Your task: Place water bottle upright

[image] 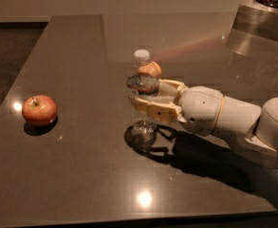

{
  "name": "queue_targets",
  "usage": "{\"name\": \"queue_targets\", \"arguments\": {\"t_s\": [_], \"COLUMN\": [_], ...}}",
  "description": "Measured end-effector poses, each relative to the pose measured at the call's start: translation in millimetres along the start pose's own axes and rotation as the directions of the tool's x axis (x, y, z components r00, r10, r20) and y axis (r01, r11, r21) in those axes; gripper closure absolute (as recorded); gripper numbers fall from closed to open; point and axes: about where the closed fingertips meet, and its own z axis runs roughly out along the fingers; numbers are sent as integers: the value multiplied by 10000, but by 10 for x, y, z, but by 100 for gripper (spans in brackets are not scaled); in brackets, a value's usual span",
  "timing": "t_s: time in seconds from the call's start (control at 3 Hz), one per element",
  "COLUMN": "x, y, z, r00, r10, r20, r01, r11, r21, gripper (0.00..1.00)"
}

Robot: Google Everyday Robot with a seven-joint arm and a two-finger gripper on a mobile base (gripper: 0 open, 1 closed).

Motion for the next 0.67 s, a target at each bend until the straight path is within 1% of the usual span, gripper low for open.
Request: {"name": "queue_targets", "arguments": {"t_s": [0.33,0.67], "x": [25,58], "y": [-24,-33], "z": [-22,-31], "r00": [9993,9987], "r10": [12,-93], "r20": [385,498], "r01": [-20,79], "r11": [9998,9996], "r21": [198,283], "gripper": [83,60]}}
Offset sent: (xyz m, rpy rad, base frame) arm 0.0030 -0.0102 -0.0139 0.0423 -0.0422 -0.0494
